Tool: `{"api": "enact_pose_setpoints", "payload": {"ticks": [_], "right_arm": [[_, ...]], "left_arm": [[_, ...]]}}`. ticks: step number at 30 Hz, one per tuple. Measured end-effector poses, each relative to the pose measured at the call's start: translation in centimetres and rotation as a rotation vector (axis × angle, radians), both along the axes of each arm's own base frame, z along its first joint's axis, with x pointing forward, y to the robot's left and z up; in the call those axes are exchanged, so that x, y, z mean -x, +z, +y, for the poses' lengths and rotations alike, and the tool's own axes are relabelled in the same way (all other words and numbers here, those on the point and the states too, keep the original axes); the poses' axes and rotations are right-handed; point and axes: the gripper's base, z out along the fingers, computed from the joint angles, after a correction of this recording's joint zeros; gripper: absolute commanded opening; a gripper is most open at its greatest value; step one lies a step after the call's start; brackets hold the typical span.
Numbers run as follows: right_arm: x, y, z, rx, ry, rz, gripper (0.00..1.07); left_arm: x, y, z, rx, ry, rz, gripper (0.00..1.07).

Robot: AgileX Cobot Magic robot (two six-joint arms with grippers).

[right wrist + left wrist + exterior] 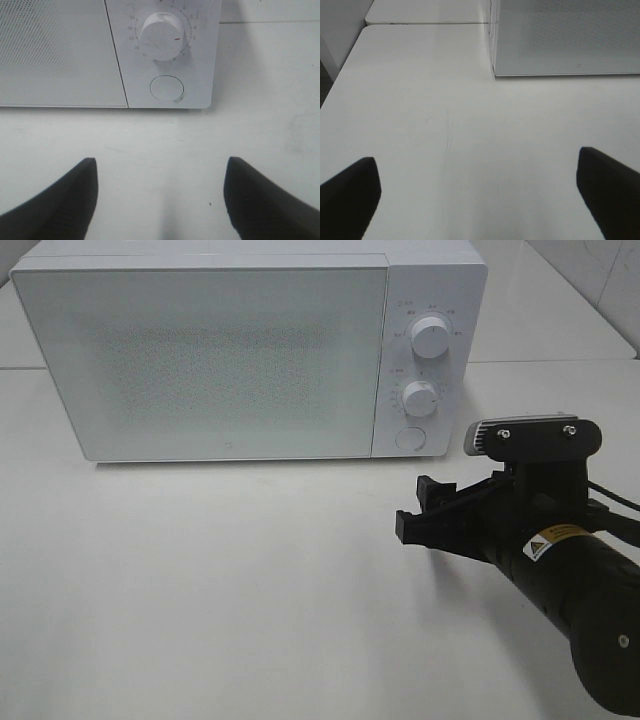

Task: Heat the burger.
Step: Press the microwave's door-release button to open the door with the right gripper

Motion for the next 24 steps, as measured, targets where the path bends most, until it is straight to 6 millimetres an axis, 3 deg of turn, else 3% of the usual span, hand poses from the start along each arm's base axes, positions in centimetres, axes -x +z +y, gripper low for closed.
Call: {"api": "enact_pose_setpoints", "payload": {"ticks": [6, 10, 11, 12, 13, 15, 21, 24], "right_arm": [[-0.01, 0.01, -0.02, -0.286, -0.122, 0.032, 0.50], [-0.10, 0.19, -0.04, -0.585, -0.246, 0.045, 0.35], [-0.10, 0.19, -0.04, -0.585, -0.246, 0.045, 0.35], [-0.11, 0.20, -0.02, -0.698, -0.291, 0.058, 0.26], [-0.11, 0.20, -0.02, -0.698, -0.291, 0.058, 0.26], [-0.11, 0.20, -0.02, -0.866, -0.360, 0.078, 0.16], [-0.11, 0.20, -0.02, -1.070, -0.443, 0.102, 0.00], [-0.11, 0.20, -0.02, -1.135, -0.469, 0.110, 0.00]], "left_arm": [[0.00, 0.00, 0.00, 0.000, 0.000, 0.000, 1.00], [0.00, 0.00, 0.00, 0.000, 0.000, 0.000, 1.00], [0.00, 0.00, 0.00, 0.000, 0.000, 0.000, 1.00], [0.00, 0.00, 0.00, 0.000, 0.000, 0.000, 1.00], [0.00, 0.00, 0.00, 0.000, 0.000, 0.000, 1.00], [0.00, 0.00, 0.00, 0.000, 0.000, 0.000, 1.00], [0.00, 0.00, 0.00, 0.000, 0.000, 0.000, 1.00], [0.00, 0.00, 0.00, 0.000, 0.000, 0.000, 1.00]]}}
